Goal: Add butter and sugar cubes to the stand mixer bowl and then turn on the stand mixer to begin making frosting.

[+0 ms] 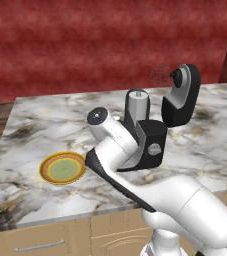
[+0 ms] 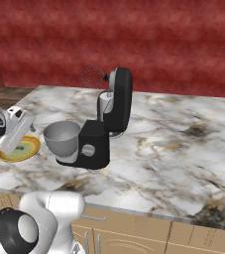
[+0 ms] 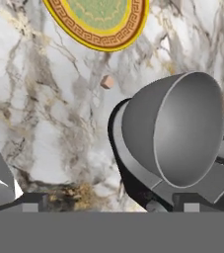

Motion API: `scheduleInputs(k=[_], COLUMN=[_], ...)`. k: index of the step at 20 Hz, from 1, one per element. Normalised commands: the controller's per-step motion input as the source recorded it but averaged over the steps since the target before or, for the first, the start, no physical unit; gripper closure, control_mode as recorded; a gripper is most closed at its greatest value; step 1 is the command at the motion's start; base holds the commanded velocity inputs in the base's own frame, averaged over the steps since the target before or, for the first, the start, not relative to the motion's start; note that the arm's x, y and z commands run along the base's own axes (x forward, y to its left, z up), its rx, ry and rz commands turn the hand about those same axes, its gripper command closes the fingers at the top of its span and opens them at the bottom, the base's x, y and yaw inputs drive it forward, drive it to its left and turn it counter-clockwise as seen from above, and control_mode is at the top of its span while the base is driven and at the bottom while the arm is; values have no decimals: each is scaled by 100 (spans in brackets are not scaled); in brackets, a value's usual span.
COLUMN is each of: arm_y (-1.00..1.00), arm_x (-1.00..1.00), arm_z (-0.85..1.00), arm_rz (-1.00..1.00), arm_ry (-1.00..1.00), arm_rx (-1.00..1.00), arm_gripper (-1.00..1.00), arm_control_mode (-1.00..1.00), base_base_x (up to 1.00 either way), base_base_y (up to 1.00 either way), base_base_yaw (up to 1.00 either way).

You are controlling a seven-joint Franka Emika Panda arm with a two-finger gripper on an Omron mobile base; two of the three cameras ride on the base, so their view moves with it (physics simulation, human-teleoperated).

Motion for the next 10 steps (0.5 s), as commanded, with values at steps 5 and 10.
scheduleInputs(k=[5, 10], arm_y=[43, 35], arm_x=[-30, 0], arm_z=[-4, 0], arm_rz=[5, 2], arm_ry=[0, 4], arm_rx=[-9, -7], arm_gripper=[-100, -100], arm_control_mode=[-100, -100], base_base_x=[0, 0], base_base_y=[0, 0], base_base_yaw=[0, 0])
